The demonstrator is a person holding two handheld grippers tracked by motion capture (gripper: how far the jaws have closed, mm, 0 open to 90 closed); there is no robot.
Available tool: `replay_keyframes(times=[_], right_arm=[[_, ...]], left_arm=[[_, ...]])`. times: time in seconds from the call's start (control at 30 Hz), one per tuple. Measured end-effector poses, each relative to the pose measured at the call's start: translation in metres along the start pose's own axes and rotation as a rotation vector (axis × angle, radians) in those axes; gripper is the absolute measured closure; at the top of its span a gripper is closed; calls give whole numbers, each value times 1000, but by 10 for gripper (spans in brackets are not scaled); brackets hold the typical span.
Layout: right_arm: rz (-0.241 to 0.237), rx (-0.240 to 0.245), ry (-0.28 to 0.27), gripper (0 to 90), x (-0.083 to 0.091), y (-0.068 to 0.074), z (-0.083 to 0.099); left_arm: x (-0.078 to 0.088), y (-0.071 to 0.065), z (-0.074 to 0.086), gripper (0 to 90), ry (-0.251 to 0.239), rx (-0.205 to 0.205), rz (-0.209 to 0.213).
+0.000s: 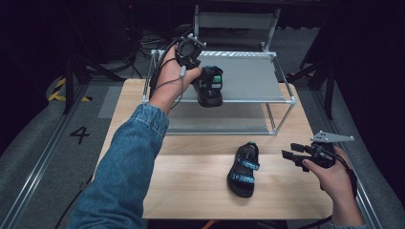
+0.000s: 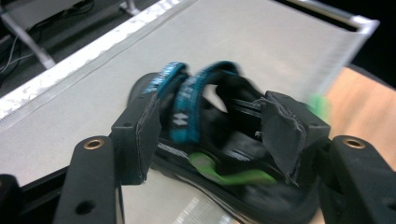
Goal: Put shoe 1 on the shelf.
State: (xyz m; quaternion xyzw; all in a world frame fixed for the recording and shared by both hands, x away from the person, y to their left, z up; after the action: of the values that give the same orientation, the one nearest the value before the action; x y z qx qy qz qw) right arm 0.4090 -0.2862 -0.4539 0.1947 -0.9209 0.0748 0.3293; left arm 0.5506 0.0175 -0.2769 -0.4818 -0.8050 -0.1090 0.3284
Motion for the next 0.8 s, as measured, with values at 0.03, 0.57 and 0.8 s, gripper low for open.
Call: replay_keyframes(times=[0.03, 0.57, 0.8], right_arm=[[0, 0, 0, 460, 0, 0, 0], [-28, 1, -1, 454, -2, 9, -2], [-29, 4, 5, 453, -4, 10, -1]], left_arm=[[3, -8, 1, 401, 2, -8, 13], [-9, -70, 52, 719, 19, 8, 183], [-23, -70, 69, 894, -30, 68, 257]])
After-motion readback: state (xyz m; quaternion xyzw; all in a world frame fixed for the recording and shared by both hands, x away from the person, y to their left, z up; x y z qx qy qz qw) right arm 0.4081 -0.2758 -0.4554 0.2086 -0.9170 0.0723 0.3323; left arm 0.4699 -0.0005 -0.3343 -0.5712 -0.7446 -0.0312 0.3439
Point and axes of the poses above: each handheld gripper's, and its own axes: x roughly backward along the jaws, z roughly out of its underside, y roughly to its left, the point moved 10 cm from there along -x, roughly forward along the jaws, and after that the axes turned 14 degrees about z, right-handed, at the moved point
